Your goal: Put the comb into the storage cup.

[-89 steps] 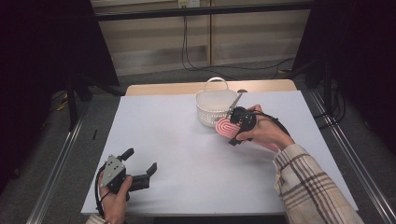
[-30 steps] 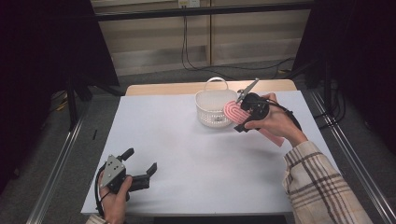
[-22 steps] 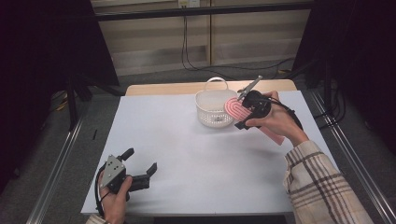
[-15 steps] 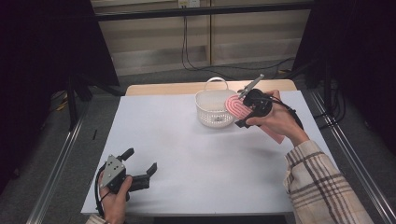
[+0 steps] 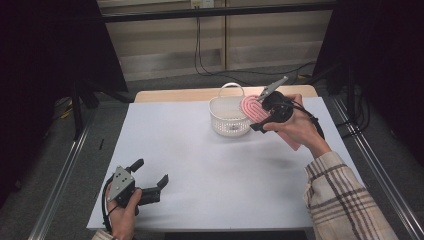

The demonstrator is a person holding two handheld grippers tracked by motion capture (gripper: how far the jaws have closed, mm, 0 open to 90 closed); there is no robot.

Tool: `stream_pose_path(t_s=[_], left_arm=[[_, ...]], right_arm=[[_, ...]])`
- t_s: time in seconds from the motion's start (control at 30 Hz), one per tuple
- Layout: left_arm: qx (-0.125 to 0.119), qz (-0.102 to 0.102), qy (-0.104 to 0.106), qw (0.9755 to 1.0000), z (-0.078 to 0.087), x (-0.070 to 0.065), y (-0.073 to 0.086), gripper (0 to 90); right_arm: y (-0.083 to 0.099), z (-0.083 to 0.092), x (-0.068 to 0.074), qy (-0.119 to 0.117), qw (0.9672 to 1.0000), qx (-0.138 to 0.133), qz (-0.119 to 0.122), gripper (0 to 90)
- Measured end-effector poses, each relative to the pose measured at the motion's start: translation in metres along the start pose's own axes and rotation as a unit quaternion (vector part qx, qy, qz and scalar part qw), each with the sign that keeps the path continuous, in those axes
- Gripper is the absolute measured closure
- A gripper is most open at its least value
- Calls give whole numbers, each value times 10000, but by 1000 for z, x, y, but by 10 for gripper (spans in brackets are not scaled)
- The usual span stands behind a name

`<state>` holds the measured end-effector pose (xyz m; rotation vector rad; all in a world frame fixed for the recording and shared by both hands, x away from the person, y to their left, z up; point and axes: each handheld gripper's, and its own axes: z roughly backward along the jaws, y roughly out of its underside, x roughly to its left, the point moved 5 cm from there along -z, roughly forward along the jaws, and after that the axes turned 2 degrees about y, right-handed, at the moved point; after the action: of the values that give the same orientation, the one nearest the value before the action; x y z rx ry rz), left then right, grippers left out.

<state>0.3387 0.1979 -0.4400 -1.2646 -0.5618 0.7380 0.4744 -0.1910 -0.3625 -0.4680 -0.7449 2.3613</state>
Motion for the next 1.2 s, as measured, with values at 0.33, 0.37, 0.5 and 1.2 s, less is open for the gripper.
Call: stream_pose_path(t_s=[0.33,0.37,0.5,1.2], left_arm=[[3,-19,-8,10000,0,1,0,11],[-2,-10,-4,10000,0,0,0,11],[5,12,32,10000,0,0,0,11],[10,-16,2,10000,1,1,0,12]], right_arm=[[-2,5,-5,154,9994,-283,-154,217],[-3,5,-5,155,9993,-311,-167,218],[-5,6,-8,239,9984,-456,-246,217],[-12,13,-10,418,9895,-1242,-614,217]])
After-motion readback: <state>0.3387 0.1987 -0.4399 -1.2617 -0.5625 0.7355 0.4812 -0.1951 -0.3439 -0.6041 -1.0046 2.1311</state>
